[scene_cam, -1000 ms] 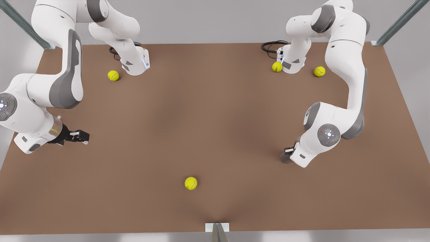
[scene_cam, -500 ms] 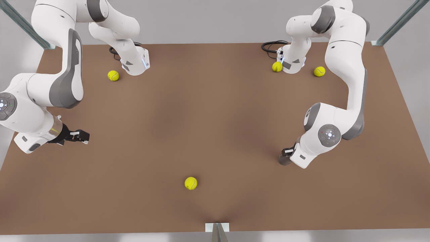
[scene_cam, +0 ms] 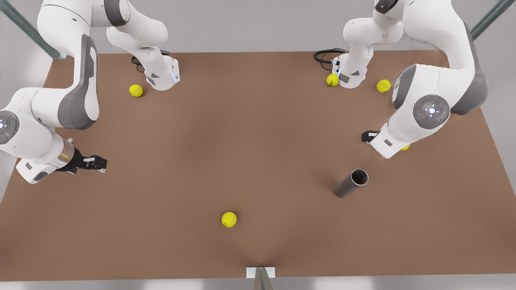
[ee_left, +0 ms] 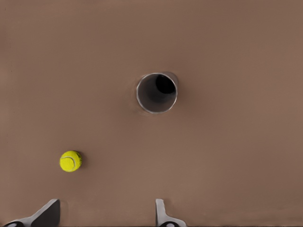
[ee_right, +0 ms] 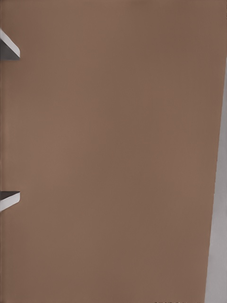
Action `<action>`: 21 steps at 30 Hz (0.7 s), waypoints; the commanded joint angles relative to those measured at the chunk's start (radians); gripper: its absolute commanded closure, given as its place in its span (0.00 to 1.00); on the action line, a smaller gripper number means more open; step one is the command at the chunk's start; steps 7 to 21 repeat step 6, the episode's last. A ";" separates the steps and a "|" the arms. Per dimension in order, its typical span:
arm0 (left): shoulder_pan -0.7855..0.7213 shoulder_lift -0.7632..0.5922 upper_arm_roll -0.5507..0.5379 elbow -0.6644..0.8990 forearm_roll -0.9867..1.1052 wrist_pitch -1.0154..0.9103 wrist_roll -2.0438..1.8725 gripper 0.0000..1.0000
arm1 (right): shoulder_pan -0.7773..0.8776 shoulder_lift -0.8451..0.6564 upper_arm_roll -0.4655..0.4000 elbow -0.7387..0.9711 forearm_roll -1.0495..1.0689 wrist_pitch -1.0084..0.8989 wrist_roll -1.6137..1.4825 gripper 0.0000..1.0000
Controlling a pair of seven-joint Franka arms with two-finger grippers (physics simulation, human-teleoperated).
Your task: Put the tennis tube upright
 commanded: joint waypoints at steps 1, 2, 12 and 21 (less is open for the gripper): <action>0.004 -0.045 -0.011 -0.060 -0.178 0.053 0.007 0.00 | 0.000 0.000 0.000 0.000 0.000 0.000 0.001 0.00; 0.005 -0.211 -0.031 -0.309 -0.164 0.265 0.009 0.00 | -0.002 0.000 0.000 0.000 0.000 -0.006 -0.001 0.00; -0.005 -0.217 -0.040 -0.325 -0.124 0.270 0.005 0.00 | -0.002 0.001 -0.002 0.000 0.000 -0.006 -0.001 0.00; -0.005 -0.217 -0.040 -0.325 -0.124 0.270 0.005 0.00 | -0.002 0.001 -0.002 0.000 0.000 -0.006 -0.001 0.00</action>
